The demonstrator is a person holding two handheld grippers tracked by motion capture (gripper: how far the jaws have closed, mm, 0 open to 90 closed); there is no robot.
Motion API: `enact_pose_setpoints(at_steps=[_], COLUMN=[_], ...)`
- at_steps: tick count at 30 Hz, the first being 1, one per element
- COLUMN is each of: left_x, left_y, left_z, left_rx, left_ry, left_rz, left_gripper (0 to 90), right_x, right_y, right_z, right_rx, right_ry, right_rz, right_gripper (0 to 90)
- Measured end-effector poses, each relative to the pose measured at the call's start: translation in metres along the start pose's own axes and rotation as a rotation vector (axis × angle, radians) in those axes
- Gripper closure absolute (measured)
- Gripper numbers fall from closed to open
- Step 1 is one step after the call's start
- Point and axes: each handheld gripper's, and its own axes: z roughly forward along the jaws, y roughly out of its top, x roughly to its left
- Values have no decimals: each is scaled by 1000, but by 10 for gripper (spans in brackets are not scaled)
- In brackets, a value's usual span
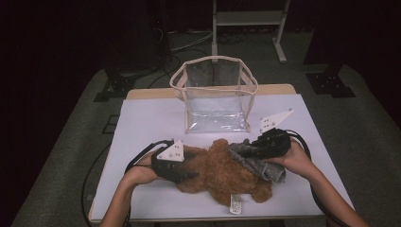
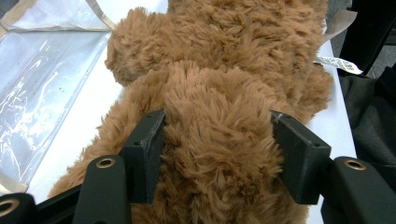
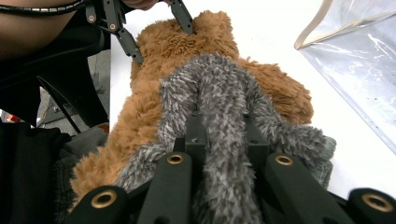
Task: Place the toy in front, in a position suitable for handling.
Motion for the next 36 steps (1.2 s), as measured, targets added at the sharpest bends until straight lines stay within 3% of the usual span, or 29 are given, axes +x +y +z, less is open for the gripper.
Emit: enact_pose_setpoints(at_steps=[6, 11, 16, 27, 28, 36], left_x=[-1, -3, -4, -2, -2, -1], left_y=[2, 2, 1, 0, -1, -2], left_z=[0, -1, -2, -2, -2, -3], left_rx=[17, 22, 20, 13, 11, 6], left_ry=[3, 0, -3, -6, -7, -10], left_rz=[16, 27, 29, 16, 12, 5], left_gripper=[398, 397, 397, 395, 395, 394], right_x=[-6, -19, -31, -39, -39, -37], right_y=[16, 36, 39, -9, -23, -65], right_z=[15, 46, 60, 10, 0, -23], right_rx=[16, 63, 87, 13, -3, -54], right_ry=[8, 27, 29, -43, -53, -80], right_rz=[-17, -16, -6, 89, 115, 188], right_gripper=[772, 772, 772, 772, 772, 771])
